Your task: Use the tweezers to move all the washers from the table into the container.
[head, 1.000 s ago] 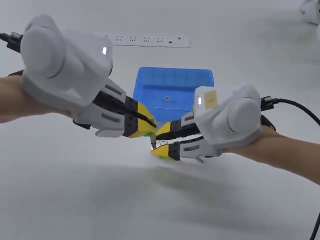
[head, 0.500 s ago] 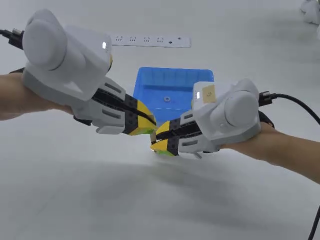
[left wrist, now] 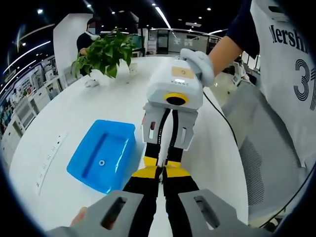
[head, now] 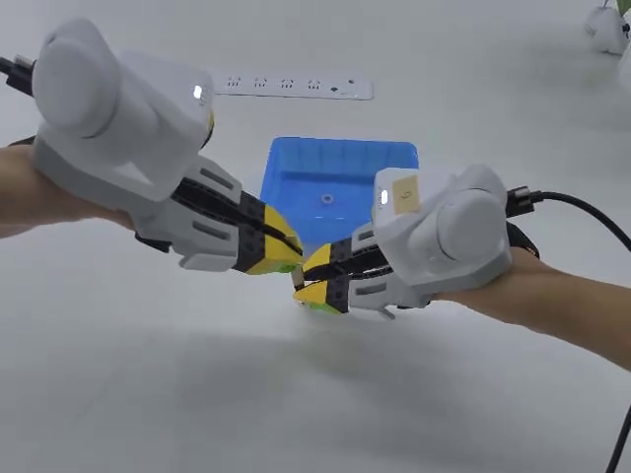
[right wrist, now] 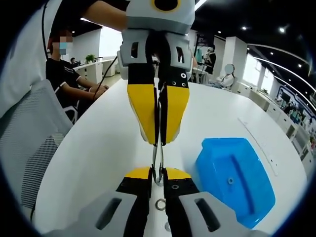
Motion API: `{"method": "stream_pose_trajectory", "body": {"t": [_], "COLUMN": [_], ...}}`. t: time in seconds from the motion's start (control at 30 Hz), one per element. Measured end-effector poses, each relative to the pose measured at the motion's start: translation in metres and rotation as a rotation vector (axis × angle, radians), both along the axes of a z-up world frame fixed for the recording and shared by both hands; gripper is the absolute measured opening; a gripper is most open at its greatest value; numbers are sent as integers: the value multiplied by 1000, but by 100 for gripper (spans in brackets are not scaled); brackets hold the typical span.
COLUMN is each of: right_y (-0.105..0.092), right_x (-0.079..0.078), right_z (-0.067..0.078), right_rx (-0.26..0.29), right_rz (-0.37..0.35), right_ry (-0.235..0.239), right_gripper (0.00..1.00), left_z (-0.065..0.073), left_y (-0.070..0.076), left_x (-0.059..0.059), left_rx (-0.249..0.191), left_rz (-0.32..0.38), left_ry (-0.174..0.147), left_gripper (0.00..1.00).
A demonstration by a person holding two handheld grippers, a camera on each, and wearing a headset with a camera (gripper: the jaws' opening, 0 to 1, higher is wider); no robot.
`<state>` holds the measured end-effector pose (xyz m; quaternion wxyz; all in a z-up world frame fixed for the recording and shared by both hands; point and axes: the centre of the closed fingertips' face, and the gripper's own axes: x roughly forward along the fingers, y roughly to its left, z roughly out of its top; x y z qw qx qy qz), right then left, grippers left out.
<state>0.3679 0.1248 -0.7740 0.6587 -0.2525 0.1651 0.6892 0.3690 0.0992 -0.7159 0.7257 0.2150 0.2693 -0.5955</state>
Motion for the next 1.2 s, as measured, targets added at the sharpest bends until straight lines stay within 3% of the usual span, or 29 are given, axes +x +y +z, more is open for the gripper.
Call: {"method": "stream_pose_trajectory", "body": {"t": [0.27,0.63,0.93,1.2], "right_y": [-2,-7,-10,-12], "right_x": [-1,8,24,46], "right_z": [19,51,69,72], "right_rx": [8,32,49,62], "right_rz": [5,-6,-34,-64], "right_ry": [-31,-85,-125,-143], "right_gripper": [10,10,10,10], "left_z": [19,51,68,71], "left_y": [-2,-9,-13,-16], "left_x": [-3,1,11,32], "left_rx": [-2,-1,6,8], "left_rz": [-9,-46,-77,-93], "left_ry": [-20,-82,-128,-151], "left_gripper": [7,7,7,7]}}
